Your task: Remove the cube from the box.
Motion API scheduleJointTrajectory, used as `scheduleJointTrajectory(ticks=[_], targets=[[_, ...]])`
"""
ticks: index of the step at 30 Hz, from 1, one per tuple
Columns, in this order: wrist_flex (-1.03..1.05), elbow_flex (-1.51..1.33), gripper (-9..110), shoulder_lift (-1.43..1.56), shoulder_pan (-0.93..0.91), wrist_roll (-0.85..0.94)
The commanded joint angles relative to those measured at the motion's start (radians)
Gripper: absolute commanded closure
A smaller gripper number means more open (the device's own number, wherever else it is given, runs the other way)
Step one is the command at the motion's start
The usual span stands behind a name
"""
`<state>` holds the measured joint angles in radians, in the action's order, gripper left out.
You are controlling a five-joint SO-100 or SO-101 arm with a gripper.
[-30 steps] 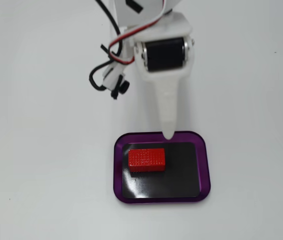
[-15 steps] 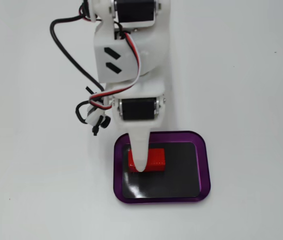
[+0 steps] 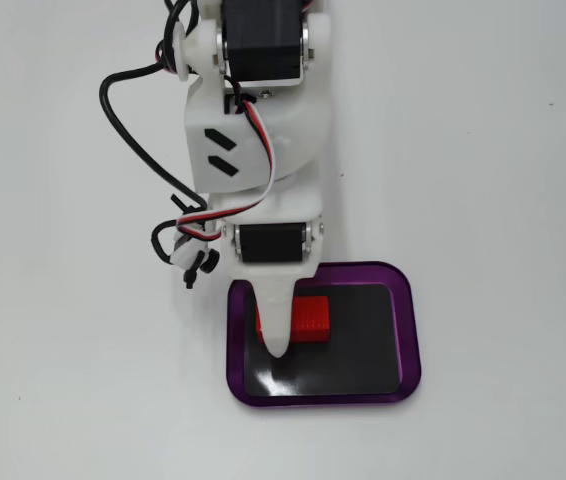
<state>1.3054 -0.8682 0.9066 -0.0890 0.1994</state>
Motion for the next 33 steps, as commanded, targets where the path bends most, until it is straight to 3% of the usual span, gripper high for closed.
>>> scheduleJointTrajectory(ticks=[1, 9, 16, 23, 33], targets=[[-0.025, 0.029, 84, 0.011, -0.002, -0.005], [-0.025, 0.031, 102, 0.023, 0.000, -0.005], [0.054, 0.192, 102, 0.071, 0.009, -0.011], [0.172, 0.413, 102, 0.301, 0.014, -0.011], [0.129, -0.094, 102, 0.698, 0.012, -0.015]])
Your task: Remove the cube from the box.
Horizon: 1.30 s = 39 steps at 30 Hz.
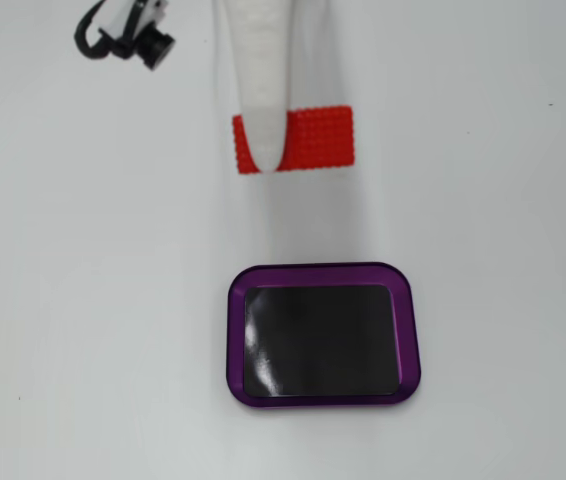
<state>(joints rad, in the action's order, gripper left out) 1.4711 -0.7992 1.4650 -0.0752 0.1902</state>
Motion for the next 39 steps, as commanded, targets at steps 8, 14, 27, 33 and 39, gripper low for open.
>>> scheduleJointTrajectory(ticks=[8, 14, 27, 33, 39], targets=[[-0.364, -0.844, 102, 0.434, -0.002, -0.005], [-0.558, -1.221, 102, 0.581, -0.002, 0.006], [-0.871, -1.589, 102, 0.626, 0.140, -0.003], [-0.910, -1.597, 102, 0.626, 0.138, -0.002], [-0.910, -1.598, 101, 0.626, 0.138, 0.003]])
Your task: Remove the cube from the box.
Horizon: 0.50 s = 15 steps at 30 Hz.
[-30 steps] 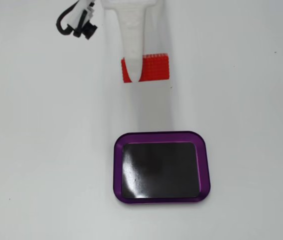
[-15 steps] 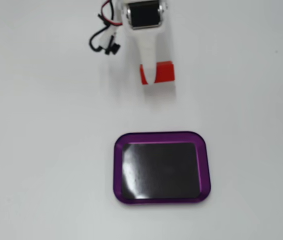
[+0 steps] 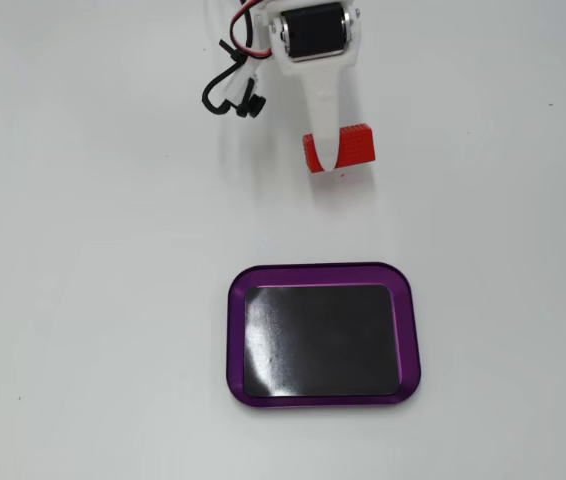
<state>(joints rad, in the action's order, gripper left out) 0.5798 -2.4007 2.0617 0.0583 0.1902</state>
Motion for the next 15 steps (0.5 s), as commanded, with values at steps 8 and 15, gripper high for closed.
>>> scheduleJointTrajectory(ticks=[8, 15], targets=[[-0.011, 0.000, 92, 0.031, 0.005, 0.008], [-0.005, 0.000, 89, 0.041, 0.005, 0.008]])
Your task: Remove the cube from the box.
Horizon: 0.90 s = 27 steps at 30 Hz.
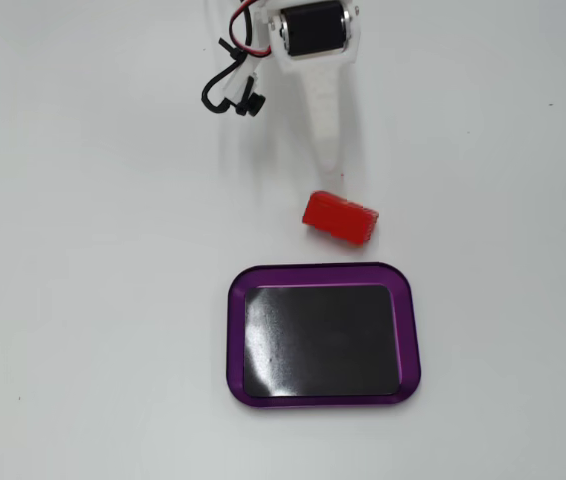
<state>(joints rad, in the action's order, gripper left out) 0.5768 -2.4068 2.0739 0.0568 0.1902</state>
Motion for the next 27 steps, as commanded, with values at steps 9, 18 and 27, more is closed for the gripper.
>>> scheduleJointTrajectory(ticks=[9, 18, 27], targets=[[0.140, 0.092, 89, 0.080, 0.008, -0.002], [0.348, 0.167, 89, 0.561, 0.006, -0.002], [0.305, -0.241, 89, 1.163, -0.170, -0.005]])
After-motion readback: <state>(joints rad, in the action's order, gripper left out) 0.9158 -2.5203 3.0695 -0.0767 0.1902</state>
